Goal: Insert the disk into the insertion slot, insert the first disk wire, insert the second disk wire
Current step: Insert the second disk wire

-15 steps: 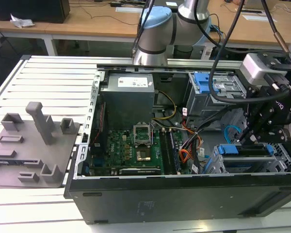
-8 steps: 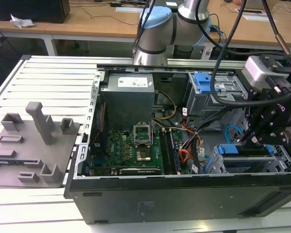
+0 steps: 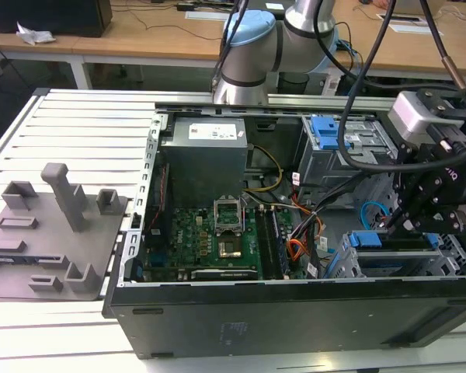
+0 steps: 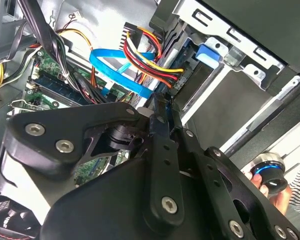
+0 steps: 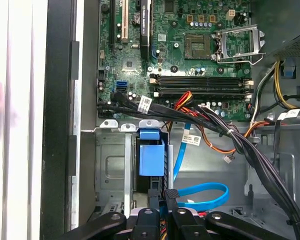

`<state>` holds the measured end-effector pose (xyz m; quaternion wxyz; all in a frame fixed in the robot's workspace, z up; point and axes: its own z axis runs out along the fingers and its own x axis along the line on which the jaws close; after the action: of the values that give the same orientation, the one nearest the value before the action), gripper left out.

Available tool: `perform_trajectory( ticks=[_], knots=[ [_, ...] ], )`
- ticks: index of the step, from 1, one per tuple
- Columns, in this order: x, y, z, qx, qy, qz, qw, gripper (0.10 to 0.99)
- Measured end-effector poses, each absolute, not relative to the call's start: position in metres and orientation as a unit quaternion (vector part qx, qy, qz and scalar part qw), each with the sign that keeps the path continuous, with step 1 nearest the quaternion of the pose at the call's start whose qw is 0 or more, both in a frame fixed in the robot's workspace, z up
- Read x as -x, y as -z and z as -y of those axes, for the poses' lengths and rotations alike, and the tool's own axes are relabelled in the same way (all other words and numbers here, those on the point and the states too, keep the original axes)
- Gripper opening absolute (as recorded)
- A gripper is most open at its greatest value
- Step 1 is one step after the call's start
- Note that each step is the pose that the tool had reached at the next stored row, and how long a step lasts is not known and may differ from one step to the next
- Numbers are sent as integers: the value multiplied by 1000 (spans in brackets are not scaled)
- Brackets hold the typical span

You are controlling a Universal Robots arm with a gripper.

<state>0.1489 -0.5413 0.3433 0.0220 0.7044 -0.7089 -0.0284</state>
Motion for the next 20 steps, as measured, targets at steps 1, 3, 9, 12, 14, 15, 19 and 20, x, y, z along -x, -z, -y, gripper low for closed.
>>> perform_trajectory(
  ticks=[1,3,9,12,14,15,19,20],
  knots=[
    [-149,-343,541,-704,28,709,22,161],
    [-149,-344,541,-704,28,709,22,161],
    [-150,-343,542,-705,29,709,22,161],
    [-150,-342,542,-704,29,709,22,161],
    [-151,-341,543,-704,29,709,22,161],
    [-151,-341,543,-704,29,709,22,161],
    [-151,-339,545,-704,29,709,22,161],
    [-151,-339,545,-704,29,709,22,161]
  ],
)
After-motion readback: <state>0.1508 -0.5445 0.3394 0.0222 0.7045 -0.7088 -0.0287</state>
